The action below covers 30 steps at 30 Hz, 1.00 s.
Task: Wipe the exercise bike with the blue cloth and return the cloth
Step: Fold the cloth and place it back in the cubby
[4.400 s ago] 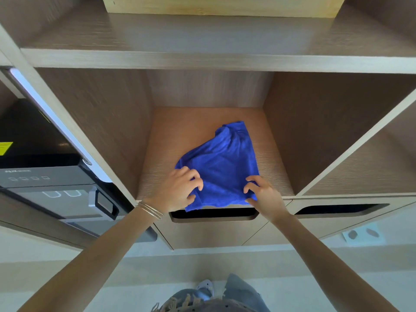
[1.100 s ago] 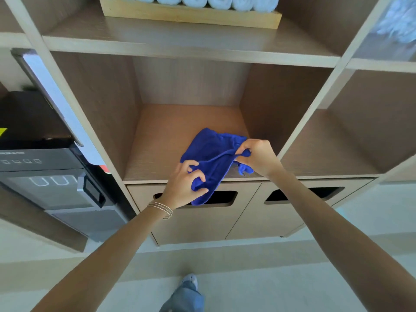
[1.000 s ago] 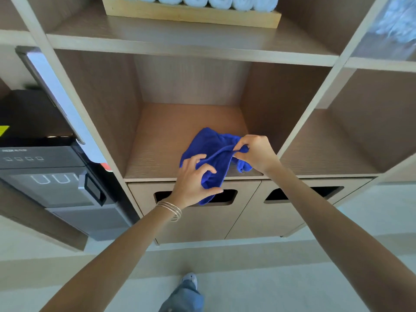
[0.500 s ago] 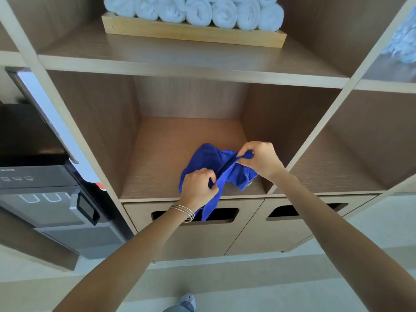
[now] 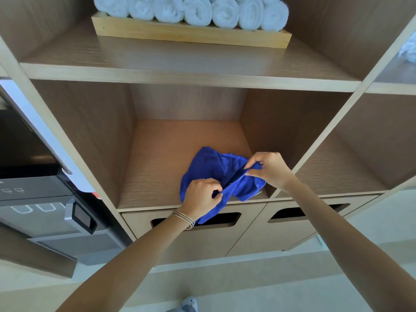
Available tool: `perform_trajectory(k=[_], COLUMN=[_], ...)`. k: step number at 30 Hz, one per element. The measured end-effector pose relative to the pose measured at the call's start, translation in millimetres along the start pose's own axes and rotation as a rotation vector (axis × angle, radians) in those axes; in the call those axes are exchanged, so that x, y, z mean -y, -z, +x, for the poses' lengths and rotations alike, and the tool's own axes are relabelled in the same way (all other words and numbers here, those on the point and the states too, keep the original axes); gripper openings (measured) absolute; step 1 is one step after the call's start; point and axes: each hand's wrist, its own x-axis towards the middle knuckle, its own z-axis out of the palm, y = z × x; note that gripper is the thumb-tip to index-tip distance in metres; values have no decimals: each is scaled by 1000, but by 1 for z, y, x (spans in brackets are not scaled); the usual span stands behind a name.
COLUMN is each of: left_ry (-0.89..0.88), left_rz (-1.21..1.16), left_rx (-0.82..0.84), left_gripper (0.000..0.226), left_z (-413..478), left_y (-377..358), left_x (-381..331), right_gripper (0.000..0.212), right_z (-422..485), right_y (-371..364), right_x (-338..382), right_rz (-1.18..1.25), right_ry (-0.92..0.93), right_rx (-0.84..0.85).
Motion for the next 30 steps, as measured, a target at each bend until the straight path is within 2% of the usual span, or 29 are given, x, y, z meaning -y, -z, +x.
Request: perform_trajectory(k=[6, 8, 11, 14, 16, 19, 21, 25, 30], left_ry=[-147, -75, 132, 294, 257, 166, 173, 135, 228], left_rz=[240, 244, 114, -235, -280, -151, -72, 31, -16], left_rx=[-80, -85, -53, -19, 56, 170, 115, -18, -127], left_gripper=[15, 18, 10, 18, 26, 12, 2, 5, 7], left_z=[-4, -3, 2, 8, 7, -2, -11, -21, -24], left_y=[-3, 1, 7, 15, 17, 8, -1, -18, -20], left_x=[0, 3, 14, 18, 17, 13, 10, 1, 1], right_gripper=[11, 10, 8, 9, 9, 9, 9, 8, 7], right_z=[-4, -5, -9, -11, -14, -18, -20, -27, -36], right_y=[1, 2, 4, 9, 11, 9, 5, -1, -5], right_x=[-5, -8, -11, -13, -11, -9, -7, -7, -14], right_rz=[-4, -13, -15, 63, 154, 172, 160, 123, 47], right_ry=[-27, -36, -52, -97, -116, -103, -109, -113, -129], right_rx=[-16, -6, 2, 24, 51, 62, 52, 43, -9])
